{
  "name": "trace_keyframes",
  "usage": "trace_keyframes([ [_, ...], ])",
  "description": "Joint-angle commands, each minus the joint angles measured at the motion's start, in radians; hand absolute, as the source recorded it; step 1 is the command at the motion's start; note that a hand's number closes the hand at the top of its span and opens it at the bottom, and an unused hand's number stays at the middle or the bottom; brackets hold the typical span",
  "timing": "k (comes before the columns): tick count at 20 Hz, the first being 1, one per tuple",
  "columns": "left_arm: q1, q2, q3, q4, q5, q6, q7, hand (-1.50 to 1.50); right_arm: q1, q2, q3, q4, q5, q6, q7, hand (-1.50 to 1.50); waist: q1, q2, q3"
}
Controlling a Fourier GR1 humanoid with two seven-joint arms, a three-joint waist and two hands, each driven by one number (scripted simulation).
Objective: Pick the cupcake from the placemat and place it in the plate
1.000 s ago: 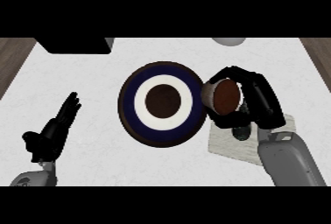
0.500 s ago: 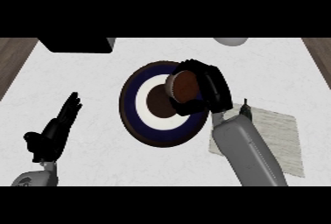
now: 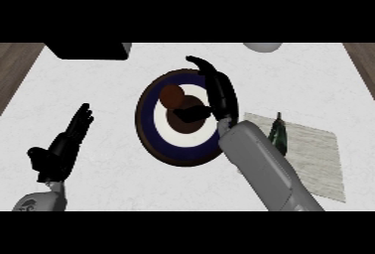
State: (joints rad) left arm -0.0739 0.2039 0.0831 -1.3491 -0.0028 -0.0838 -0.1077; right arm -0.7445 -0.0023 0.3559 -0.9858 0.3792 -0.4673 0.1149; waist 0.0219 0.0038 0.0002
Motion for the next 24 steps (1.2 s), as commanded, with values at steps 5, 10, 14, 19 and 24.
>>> trace_keyframes([
  [5, 0.001, 0.006, 0.004, -0.031, 0.007, -0.012, 0.029, 0.0, -0.011, 0.002, -0.152, -0.005, -0.269, -0.077, -0.187, -1.5, -0.003, 0.001, 0.001],
  [10, -0.04, -0.039, 0.001, 0.04, -0.022, 0.044, 0.003, 0.0, 0.117, 0.002, -0.259, -0.06, -0.467, 0.076, -0.331, -1.5, -0.027, 0.002, 0.001],
  [14, 0.035, -0.002, 0.015, 0.027, -0.008, -0.009, -0.055, 0.0, 0.198, -0.132, -0.382, -0.04, -0.589, 0.279, -0.436, -1.5, -0.021, -0.001, 0.001],
  [19, -0.011, -0.026, -0.008, -0.036, -0.02, 0.025, 0.04, 0.0, 0.276, -0.245, -0.461, 0.116, -0.639, 0.504, -0.646, -1.5, -0.015, 0.0, 0.002],
  [24, 0.027, -0.035, -0.005, -0.002, -0.034, 0.018, -0.049, 0.0, 0.21, -0.302, -0.486, 0.385, -0.585, 0.629, -0.861, -1.5, -0.003, 0.004, 0.001],
])
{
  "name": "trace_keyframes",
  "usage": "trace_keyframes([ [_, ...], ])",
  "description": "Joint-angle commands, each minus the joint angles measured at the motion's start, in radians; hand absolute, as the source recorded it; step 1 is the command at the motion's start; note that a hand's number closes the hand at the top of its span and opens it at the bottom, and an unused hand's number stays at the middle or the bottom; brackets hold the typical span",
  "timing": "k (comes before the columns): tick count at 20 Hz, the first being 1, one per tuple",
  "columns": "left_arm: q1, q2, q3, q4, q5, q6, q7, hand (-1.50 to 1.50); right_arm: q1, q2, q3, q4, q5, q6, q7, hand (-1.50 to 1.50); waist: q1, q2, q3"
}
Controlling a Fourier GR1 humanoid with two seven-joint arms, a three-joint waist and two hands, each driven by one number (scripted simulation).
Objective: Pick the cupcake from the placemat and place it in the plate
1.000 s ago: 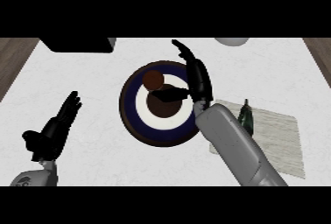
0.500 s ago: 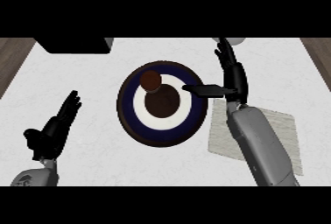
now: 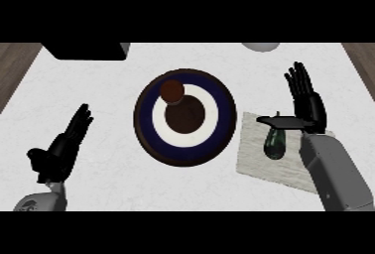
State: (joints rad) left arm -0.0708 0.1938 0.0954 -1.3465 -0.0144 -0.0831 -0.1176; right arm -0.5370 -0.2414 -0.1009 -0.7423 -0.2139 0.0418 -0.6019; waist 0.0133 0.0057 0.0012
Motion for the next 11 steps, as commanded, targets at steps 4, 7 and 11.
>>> trace_keyframes([
  [4, 0.037, -0.047, -0.049, -0.068, -0.038, 0.032, 0.04, 0.0, -0.036, -0.072, -0.026, 0.279, 0.065, 0.147, -0.256, -1.5, 0.005, -0.001, 0.0],
  [7, 0.01, -0.003, 0.001, -0.015, -0.003, -0.017, 0.001, 0.0, -0.109, -0.104, -0.032, 0.43, 0.109, 0.163, -0.321, -1.5, 0.011, 0.003, 0.0],
  [11, 0.03, -0.012, -0.01, -0.045, -0.001, -0.022, 0.013, 0.0, -0.113, -0.079, -0.061, 0.515, 0.12, 0.089, -0.444, -1.5, 0.022, 0.005, 0.002],
])
